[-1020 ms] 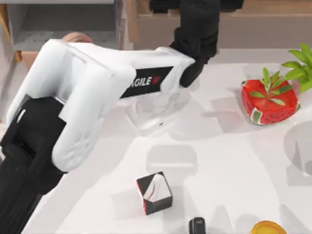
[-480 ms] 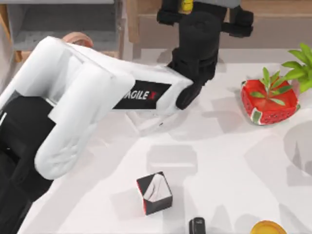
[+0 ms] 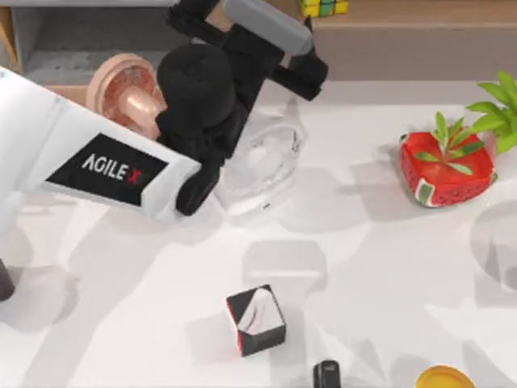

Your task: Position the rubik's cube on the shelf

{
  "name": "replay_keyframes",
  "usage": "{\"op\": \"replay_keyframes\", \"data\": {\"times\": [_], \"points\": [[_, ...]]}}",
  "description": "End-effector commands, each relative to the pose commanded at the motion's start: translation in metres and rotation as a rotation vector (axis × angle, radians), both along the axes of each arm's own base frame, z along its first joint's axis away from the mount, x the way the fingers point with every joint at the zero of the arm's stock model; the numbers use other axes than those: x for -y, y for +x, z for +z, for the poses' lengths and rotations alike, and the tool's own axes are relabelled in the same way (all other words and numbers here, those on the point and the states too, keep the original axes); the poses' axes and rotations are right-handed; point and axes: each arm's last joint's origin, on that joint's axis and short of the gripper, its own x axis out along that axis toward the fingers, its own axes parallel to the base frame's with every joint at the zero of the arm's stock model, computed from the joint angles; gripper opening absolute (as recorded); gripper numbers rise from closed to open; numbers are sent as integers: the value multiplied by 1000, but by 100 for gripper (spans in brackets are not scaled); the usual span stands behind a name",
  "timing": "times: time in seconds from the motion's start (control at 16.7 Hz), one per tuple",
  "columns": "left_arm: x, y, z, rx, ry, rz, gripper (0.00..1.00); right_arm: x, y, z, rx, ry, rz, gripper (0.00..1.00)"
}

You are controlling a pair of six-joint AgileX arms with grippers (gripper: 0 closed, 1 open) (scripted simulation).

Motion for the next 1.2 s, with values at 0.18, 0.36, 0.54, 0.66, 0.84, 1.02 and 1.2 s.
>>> {"op": "replay_keyframes", "data": {"times": [0.18,0.36,0.54,0.66,0.84,1.02,1.2], "points": [[-87,3,6,109,159,93,100,0,0,0,0,0,0,100],[-183,-4,11,209,353,242,100,0,0,0,0,0,0,100],[-272,-29,16,285,578,406,100,0,0,0,0,0,0,100],[-321,-53,16,313,736,501,100,0,0,0,0,0,0,100],[-374,-92,10,302,956,593,100,0,0,0,0,0,0,100],[-404,-125,-11,233,1106,595,100,0,0,0,0,0,0,100],[-413,-142,-43,134,1147,508,100,0,0,0,0,0,0,100]]}}
